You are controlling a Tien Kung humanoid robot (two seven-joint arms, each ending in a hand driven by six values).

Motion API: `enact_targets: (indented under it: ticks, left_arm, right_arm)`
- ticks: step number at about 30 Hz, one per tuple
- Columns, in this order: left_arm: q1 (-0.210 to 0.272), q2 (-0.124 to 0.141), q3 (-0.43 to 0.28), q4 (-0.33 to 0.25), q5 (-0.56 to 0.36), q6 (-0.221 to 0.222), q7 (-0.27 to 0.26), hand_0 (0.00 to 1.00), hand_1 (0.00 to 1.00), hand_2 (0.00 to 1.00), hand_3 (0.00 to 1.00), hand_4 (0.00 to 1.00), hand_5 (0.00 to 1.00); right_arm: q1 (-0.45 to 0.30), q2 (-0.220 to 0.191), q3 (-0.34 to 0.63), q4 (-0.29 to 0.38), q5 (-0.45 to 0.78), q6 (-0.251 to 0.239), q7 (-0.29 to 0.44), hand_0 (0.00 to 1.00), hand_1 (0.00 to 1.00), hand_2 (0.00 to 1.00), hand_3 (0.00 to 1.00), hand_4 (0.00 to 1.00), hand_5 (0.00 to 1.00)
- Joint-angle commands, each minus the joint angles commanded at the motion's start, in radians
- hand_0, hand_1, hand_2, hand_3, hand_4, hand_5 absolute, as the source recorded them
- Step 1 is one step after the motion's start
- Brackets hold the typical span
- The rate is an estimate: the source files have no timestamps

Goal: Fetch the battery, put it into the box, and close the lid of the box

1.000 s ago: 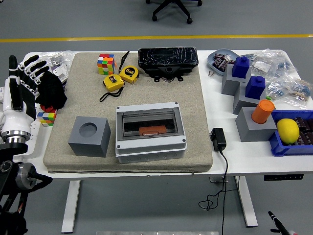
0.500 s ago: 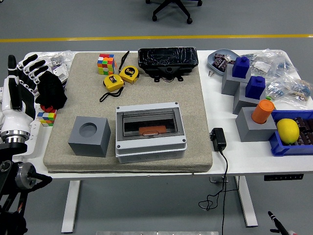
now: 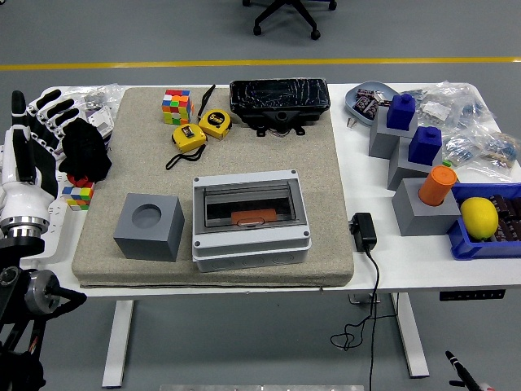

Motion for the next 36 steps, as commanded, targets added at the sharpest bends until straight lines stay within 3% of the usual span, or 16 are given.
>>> enact_targets:
  ticks: [36]
  left_arm:
    - [-0.001, 0.001, 0.004, 0.001, 0.008, 0.004, 0.0, 0.648, 0.677, 0.661, 0.687, 0.998, 0.998]
  right_arm:
    - [-0.001, -0.003, -0.001, 0.0, -0.001, 0.001, -0.002, 0.93, 0.788, 0.739, 0.781, 0.998, 0.998]
